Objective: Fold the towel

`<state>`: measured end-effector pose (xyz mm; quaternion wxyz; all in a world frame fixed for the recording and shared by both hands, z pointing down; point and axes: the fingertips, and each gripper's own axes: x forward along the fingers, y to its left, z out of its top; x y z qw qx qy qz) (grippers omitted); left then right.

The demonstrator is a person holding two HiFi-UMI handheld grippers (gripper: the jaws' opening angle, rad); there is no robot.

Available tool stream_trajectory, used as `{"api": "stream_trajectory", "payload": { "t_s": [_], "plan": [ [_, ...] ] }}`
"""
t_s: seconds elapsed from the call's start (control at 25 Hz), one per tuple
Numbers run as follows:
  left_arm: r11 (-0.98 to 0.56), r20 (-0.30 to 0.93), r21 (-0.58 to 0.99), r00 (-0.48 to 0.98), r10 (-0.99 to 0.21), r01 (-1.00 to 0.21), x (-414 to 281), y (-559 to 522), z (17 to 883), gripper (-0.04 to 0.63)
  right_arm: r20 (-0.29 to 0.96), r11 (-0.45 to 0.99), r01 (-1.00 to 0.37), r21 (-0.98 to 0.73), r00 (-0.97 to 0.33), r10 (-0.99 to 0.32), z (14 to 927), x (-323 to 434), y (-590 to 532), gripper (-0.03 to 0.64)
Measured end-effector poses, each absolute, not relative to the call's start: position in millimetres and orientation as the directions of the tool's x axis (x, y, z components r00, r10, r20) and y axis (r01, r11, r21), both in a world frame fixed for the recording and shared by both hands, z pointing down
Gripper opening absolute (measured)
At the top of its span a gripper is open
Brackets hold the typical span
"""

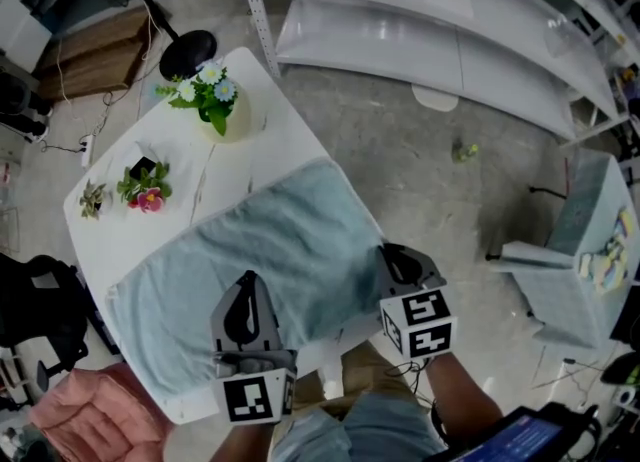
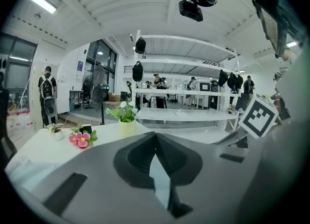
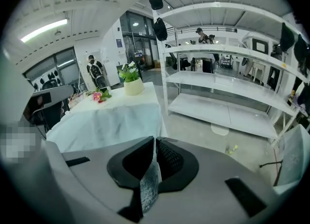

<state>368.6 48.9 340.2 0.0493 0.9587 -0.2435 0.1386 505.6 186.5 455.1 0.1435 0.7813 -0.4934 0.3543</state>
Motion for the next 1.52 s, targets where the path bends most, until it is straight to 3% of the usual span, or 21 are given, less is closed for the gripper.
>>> {"api": "stream_trajectory", "payload": {
  "t_s": [1.04,1.52],
  "plan": [
    [-0.851,0.24,0.051,0.833,-0.498,-0.523,338.0,26.5,287.4,0.005,0.583,-0.308,-0.95,-0.052,0.221,-0.782,362.9,465.3,103.3,0.032],
    [-0.792,0.243,0.082,0.783,-0.573,-0.605,301.1,4.9,287.3,0.005,0.54,-0.198,-0.98,-0.018,0.157,-0.827,342.0,430.6,68.3,0.032]
  ]
}}
